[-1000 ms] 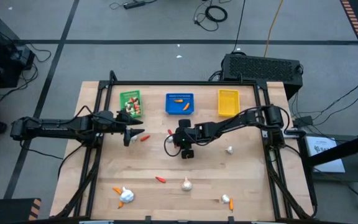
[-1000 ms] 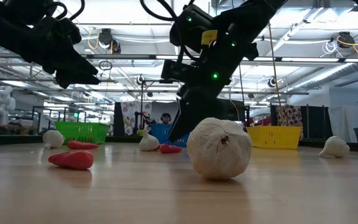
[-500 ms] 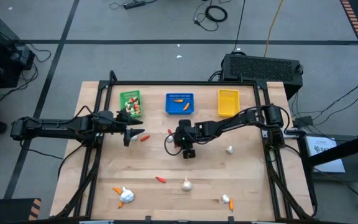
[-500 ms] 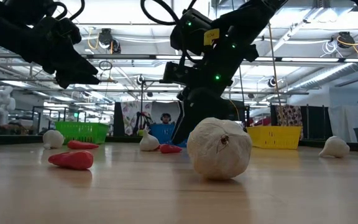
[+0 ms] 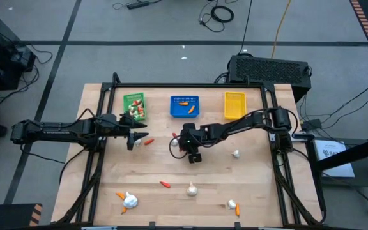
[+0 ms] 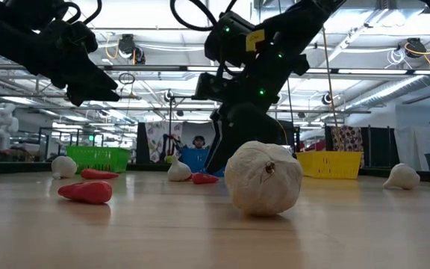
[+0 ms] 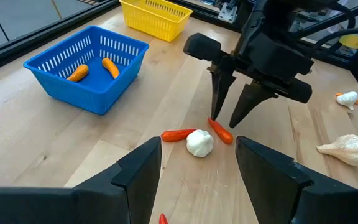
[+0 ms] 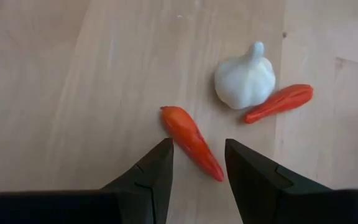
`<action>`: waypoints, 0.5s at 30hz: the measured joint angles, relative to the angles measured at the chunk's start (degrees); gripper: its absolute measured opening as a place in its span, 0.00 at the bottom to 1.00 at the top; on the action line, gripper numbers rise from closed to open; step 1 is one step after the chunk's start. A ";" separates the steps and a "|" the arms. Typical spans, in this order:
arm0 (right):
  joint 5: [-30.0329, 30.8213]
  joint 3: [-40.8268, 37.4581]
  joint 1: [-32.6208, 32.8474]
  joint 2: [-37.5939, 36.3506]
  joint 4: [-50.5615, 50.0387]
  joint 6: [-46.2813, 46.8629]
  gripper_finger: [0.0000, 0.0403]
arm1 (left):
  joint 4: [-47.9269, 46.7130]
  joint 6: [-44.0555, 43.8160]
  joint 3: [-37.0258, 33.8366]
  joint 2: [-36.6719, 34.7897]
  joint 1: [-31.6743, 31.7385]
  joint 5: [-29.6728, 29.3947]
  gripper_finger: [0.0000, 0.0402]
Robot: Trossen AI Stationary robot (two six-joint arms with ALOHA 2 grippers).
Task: Sort produce into baskets
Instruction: Put the orange chili pepper into the blue bin
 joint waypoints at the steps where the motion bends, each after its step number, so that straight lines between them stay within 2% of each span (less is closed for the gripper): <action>1: -0.01 0.00 -0.02 0.13 0.03 0.07 0.34 | 0.00 0.00 0.00 0.00 0.00 0.00 0.53; 11: -0.17 0.26 -0.33 4.53 1.48 -1.72 0.34 | -0.02 0.00 0.00 0.02 0.00 0.00 0.53; 15: -0.13 0.24 -0.31 4.63 1.00 -0.79 0.30 | -0.02 0.00 0.00 0.00 0.07 -0.04 0.53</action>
